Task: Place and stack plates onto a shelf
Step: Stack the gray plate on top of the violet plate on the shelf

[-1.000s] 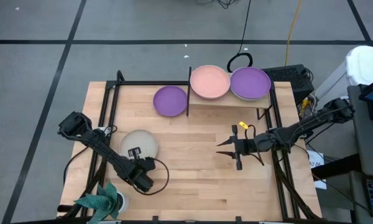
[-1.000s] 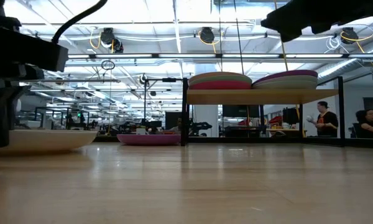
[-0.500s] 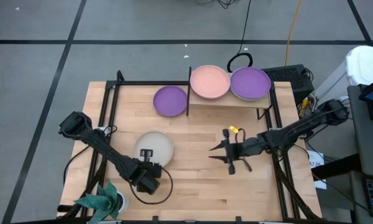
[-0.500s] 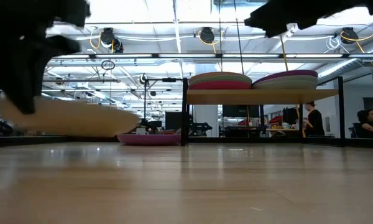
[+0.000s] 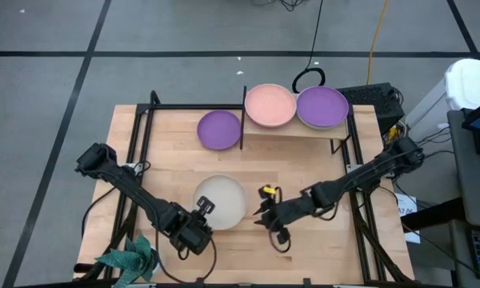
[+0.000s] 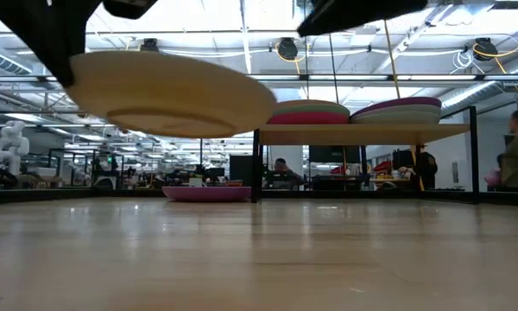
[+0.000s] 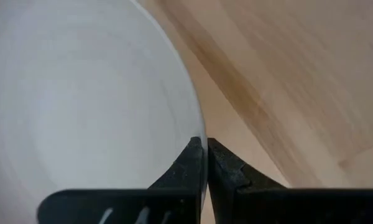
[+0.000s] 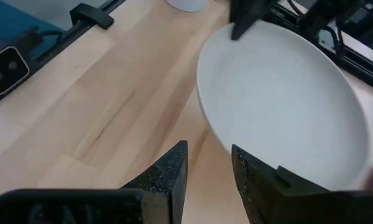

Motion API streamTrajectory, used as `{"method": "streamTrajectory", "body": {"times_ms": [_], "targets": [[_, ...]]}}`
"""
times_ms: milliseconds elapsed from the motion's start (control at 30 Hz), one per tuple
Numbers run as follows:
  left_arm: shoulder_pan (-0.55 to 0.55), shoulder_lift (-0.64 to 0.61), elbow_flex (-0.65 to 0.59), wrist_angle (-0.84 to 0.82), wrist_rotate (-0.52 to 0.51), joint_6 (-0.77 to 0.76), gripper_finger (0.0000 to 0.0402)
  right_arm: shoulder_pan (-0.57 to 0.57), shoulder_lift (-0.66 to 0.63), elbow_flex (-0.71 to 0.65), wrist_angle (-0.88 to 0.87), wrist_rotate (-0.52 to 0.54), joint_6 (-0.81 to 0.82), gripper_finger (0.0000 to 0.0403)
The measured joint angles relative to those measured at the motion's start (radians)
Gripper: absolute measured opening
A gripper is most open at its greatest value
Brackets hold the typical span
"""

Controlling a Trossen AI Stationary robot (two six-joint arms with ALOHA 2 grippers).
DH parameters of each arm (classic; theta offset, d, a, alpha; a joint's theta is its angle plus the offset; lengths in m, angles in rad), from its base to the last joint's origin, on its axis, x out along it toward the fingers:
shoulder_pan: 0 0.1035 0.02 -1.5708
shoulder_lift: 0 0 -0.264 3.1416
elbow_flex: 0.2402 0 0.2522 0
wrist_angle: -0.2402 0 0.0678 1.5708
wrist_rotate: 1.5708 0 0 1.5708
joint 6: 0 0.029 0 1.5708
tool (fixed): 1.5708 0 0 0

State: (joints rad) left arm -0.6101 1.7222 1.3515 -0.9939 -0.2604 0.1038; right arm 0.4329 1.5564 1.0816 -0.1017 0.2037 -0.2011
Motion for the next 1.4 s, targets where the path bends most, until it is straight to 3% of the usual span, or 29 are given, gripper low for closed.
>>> {"method": "streamTrajectory", "body": {"times_ms": [300, 467, 633, 1067, 1400], "targets": [[0.033, 0.0, 0.003, 0.0, 0.0, 0.123, 0.0008, 0.01, 0.135, 0.124, -0.106, 0.006, -0.095, 0.0109], [0.044, 0.0, 0.003, 0.0, 0.0, 0.151, 0.0008, 0.01, 0.174, 0.124, -0.098, 0.11, -0.155, 0.0109], [0.055, 0.0, 0.003, 0.001, 0.001, 0.154, 0.0008, 0.005, 0.194, 0.124, -0.095, 0.137, -0.187, 0.0104], [0.065, 0.0, 0.003, 0.011, 0.002, 0.164, 0.0018, -0.008, 0.211, 0.122, -0.106, 0.131, -0.24, 0.001], [0.067, 0.0, 0.003, 0.073, -0.007, 0.184, 0.0023, -0.008, 0.21, 0.122, -0.099, 0.11, -0.229, 0.0057]]}}
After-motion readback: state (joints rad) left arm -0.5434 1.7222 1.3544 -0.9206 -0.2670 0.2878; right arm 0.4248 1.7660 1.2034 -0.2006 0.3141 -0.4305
